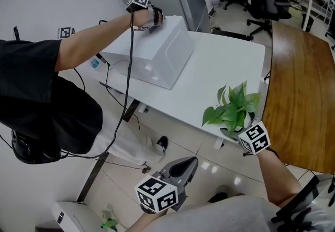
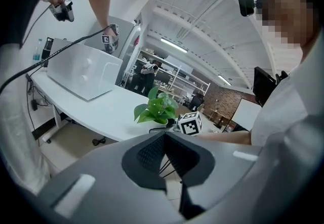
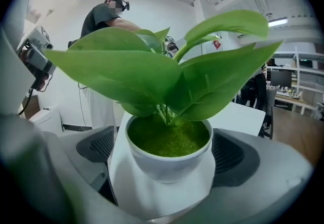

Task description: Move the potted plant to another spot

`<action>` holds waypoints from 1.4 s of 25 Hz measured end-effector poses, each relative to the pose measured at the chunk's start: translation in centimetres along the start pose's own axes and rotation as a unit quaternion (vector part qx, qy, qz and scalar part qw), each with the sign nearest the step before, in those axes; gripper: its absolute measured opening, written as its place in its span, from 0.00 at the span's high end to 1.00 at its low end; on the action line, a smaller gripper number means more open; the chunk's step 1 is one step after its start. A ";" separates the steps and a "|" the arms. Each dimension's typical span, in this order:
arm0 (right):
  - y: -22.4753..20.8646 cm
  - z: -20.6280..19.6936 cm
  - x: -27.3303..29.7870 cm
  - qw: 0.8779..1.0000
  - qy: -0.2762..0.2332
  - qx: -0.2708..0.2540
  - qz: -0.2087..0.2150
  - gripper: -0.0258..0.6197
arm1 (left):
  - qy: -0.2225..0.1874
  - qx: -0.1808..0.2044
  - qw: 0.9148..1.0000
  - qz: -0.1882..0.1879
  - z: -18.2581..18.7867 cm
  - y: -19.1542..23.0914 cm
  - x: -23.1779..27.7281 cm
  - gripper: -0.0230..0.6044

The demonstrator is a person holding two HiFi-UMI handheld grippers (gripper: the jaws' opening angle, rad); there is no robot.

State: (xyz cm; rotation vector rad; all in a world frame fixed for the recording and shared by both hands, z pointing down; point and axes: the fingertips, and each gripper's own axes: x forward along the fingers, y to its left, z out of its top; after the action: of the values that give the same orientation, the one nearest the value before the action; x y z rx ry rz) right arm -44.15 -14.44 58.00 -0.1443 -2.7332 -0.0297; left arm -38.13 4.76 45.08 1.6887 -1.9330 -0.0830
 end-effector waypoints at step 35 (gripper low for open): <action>-4.2 1.6 -6.1 0.998 -0.051 0.023 -0.041 0.23 | 0.010 0.031 0.998 -0.052 1.6 -3.6 5.4 0.97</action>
State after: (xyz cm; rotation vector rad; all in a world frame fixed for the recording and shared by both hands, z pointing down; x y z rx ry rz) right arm -39.59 -19.11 54.14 -0.0225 -2.8379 0.0174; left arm -35.85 -1.52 44.30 1.8235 -1.8494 -0.0451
